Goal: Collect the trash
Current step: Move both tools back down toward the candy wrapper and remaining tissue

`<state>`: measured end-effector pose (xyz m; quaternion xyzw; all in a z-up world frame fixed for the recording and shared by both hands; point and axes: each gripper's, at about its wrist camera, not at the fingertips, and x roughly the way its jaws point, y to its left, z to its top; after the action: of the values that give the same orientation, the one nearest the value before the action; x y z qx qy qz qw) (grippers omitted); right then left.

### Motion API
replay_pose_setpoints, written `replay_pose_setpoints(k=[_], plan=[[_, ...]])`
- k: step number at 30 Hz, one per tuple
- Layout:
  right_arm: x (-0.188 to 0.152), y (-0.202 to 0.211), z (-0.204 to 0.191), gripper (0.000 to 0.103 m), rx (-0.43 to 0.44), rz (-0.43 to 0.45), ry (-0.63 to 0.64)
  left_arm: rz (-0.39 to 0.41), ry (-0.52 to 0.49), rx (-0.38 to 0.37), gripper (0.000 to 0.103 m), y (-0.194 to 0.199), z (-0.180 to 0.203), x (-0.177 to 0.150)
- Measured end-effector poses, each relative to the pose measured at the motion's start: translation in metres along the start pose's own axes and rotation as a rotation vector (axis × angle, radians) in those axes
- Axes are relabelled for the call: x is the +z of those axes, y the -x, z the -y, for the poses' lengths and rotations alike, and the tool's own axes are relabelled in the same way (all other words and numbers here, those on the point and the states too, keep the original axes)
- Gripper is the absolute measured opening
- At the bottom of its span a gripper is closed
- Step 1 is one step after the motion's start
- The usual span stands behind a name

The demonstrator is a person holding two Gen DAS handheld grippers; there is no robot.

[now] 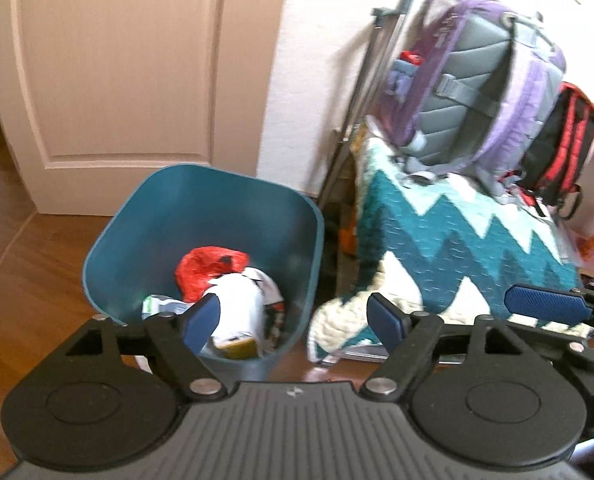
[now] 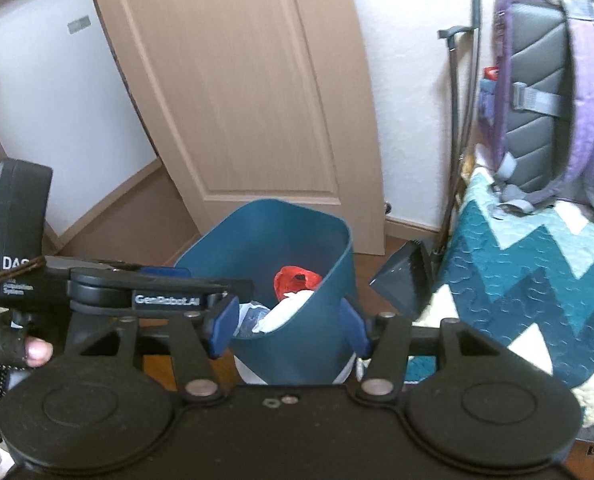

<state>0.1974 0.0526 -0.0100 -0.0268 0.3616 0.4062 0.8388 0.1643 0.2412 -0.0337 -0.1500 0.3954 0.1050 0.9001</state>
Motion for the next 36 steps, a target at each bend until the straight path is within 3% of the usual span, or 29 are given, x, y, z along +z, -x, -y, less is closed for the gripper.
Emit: replay_pose_setpoints(k=[8,16,23,31,36], plan=[[-0.027,0.054,0.033,0.058,-0.038,0.041,-0.048,0.019,-0.034,-0.062,0.085,0.026,0.046,-0.019],[-0.069,0.094,0.087,0.06,-0.077,0.061,-0.136,-0.001,-0.055,-0.121,0.1,0.009,0.084,-0.048],[-0.123,0.09,0.147,0.06,-0.155,-0.015,-0.214,-0.069,-0.024,-0.127,0.1,-0.042,0.11,-0.081],[-0.195,0.046,0.232,0.06,-0.257,-0.17,-0.447,-0.171,-0.066,-0.089,0.1,-0.126,0.138,-0.118],[-0.224,0.007,0.274,0.06,-0.267,-0.29,-0.461,-0.256,-0.087,-0.058,0.1,-0.181,0.147,-0.136]])
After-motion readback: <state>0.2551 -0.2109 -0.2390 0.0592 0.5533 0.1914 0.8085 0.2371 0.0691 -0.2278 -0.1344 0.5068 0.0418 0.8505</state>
